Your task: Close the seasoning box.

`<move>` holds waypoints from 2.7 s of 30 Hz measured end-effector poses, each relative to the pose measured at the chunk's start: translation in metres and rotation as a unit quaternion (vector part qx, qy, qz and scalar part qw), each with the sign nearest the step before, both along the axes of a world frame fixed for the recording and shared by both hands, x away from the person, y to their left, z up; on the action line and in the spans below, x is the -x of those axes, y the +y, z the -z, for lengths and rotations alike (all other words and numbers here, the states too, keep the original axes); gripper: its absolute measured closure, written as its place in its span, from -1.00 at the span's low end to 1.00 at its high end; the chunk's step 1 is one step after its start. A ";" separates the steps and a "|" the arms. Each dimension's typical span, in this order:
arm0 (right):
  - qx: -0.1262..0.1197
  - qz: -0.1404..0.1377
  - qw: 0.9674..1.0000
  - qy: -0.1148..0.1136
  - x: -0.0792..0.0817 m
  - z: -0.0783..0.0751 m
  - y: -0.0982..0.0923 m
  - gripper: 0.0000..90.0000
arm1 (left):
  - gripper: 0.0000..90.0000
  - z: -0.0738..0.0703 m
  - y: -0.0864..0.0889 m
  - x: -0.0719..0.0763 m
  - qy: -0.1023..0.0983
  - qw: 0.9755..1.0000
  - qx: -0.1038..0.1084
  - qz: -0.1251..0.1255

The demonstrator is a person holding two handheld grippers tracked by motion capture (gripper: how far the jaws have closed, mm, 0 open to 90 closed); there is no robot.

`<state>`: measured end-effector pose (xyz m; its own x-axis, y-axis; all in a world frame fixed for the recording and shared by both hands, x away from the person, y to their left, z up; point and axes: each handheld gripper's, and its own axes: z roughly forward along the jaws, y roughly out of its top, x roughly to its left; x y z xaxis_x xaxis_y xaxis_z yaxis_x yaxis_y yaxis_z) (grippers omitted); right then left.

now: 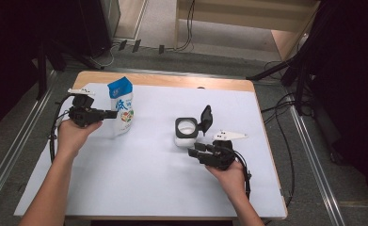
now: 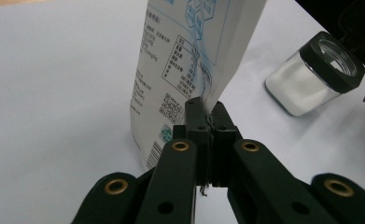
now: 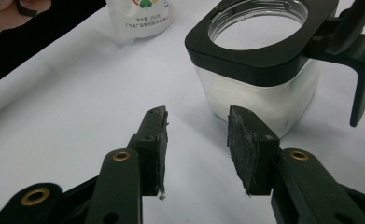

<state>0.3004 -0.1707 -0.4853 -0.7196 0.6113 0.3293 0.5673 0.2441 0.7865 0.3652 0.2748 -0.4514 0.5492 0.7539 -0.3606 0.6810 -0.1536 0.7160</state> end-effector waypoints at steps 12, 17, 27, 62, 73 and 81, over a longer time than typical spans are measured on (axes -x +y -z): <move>-0.004 0.004 1.000 0.002 -0.007 0.001 -0.003 0.31 | 0.99 0.010 0.003 0.014 -0.008 1.000 0.001 0.003; -0.002 0.003 1.000 0.003 -0.008 0.001 -0.002 0.31 | 0.99 0.011 0.002 0.017 -0.009 1.000 -0.003 0.003; -0.001 0.005 1.000 0.007 -0.007 0.001 -0.002 0.31 | 0.95 0.015 0.002 0.025 -0.007 1.000 -0.004 0.001; -0.001 0.014 1.000 -0.004 -0.009 -0.008 -0.016 0.46 | -0.06 0.001 -0.003 0.039 -0.032 0.999 -0.016 0.011; 0.004 0.043 0.999 0.002 -0.019 -0.016 -0.039 0.88 | -0.09 0.009 0.005 0.048 -0.020 1.000 -0.015 0.000; -0.003 0.067 0.998 -0.005 -0.034 -0.022 -0.046 1.00 | -0.09 0.016 0.008 0.059 -0.015 1.000 -0.024 -0.005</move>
<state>0.3347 -0.2169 -0.4629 -0.6346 0.7007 0.3259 0.5864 0.1619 0.7936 0.3065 0.2826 -0.4678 0.5524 0.7747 -0.3078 0.6607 -0.1818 0.7283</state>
